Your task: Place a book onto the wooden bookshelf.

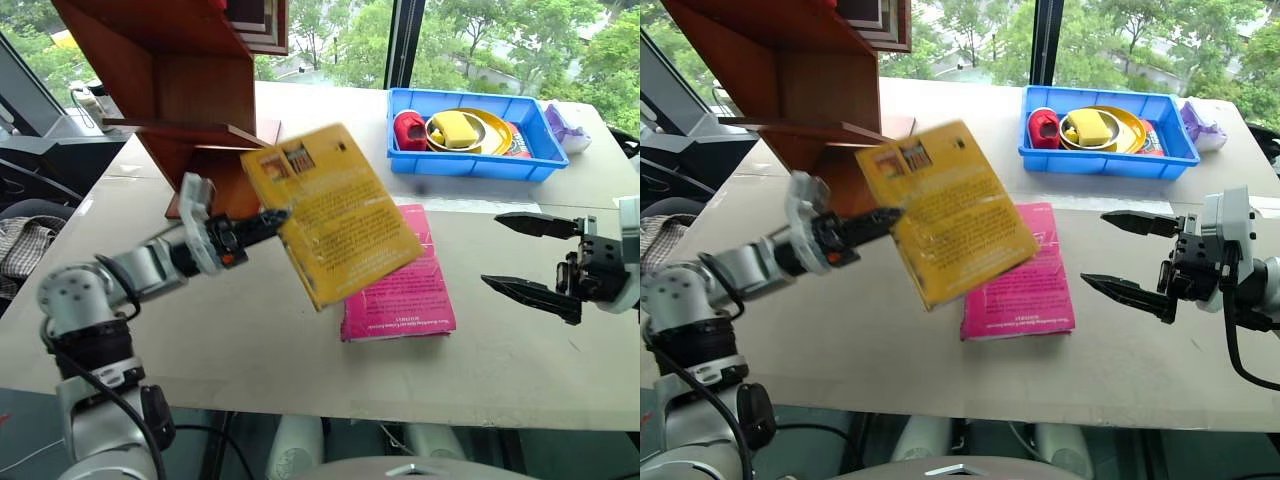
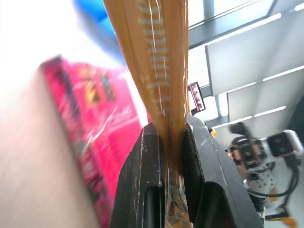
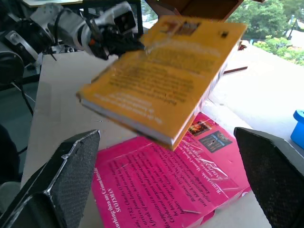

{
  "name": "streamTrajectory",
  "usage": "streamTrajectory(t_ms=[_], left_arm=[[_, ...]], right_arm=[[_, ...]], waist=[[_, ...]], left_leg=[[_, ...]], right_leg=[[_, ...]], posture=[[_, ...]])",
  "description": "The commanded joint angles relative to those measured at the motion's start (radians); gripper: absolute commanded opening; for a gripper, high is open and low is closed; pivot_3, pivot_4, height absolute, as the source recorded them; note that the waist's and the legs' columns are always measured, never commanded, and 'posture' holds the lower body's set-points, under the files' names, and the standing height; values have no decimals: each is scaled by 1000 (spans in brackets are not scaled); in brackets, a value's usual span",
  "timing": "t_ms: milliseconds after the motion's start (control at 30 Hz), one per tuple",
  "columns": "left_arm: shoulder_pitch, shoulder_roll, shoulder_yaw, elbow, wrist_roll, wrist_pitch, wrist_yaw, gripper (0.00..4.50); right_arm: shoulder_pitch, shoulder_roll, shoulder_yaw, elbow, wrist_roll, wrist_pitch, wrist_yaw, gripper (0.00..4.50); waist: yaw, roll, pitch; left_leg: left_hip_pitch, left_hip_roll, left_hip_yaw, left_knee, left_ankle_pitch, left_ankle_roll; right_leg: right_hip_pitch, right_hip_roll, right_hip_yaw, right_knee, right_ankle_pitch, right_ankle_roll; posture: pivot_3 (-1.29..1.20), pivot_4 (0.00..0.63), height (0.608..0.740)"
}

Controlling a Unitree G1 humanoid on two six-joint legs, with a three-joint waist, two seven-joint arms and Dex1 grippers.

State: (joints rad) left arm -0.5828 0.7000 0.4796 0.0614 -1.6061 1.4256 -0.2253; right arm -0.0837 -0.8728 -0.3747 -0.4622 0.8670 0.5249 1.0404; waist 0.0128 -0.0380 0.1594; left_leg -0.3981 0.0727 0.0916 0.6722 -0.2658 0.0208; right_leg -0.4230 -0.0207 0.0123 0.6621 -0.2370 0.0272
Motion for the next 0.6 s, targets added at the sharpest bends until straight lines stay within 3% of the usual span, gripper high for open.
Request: streamTrajectory(t_ms=[33, 100, 267, 333, 500, 600], left_arm=[[-119, 84, -82, -216, -15, -22, 23, 2], [-245, 122, -121, -279, 46, -77, 25, 2], [-409, 351, -352, -471, 558, -384, -255, 2], [-417, 450, -455, -503, 810, -611, -390, 2], [-524, 593, -642, -301, 1356, -1122, -611, 2], [-586, 619, -682, -155, 1510, -1267, -703, 2]], right_arm=[[-59, 16, 7, 74, -39, -55, 9, 4500], [-89, 23, 18, 133, -74, -87, 24, 4500], [-174, 42, 54, 242, -122, -140, 59, 4500], [-204, 51, 71, 279, -142, -163, 77, 4500], [-269, 77, 101, 348, -169, -205, 116, 4500], [-307, 93, 117, 387, -187, -230, 128, 4500]], waist=[[3, -1, 1], [5, -1, 1], [-12, 3, 3], [-15, 7, 3], [-13, 9, 7], [-14, 10, 7]], left_leg=[[-1, -1, 0, 0, 0, 0], [-1, -1, 0, 0, 0, 0], [1, -2, 4, -2, 3, -5], [3, -3, 5, -3, 3, -5], [2, -2, 4, -3, 3, -5], [2, -2, 6, -3, 1, -2]], right_leg=[[0, 0, 0, -1, 0, 0], [0, -1, 0, -1, 0, 0], [0, 3, 4, -2, 0, 0], [0, 3, 6, -2, 0, 0], [-1, 5, 4, -1, 0, -1], [-2, 5, 6, -1, 0, 0]], posture=[[0, 150, 740], [0, 150, 740], [0, 150, 740], [0, 150, 740], [0, 150, 740], [0, 150, 740]])
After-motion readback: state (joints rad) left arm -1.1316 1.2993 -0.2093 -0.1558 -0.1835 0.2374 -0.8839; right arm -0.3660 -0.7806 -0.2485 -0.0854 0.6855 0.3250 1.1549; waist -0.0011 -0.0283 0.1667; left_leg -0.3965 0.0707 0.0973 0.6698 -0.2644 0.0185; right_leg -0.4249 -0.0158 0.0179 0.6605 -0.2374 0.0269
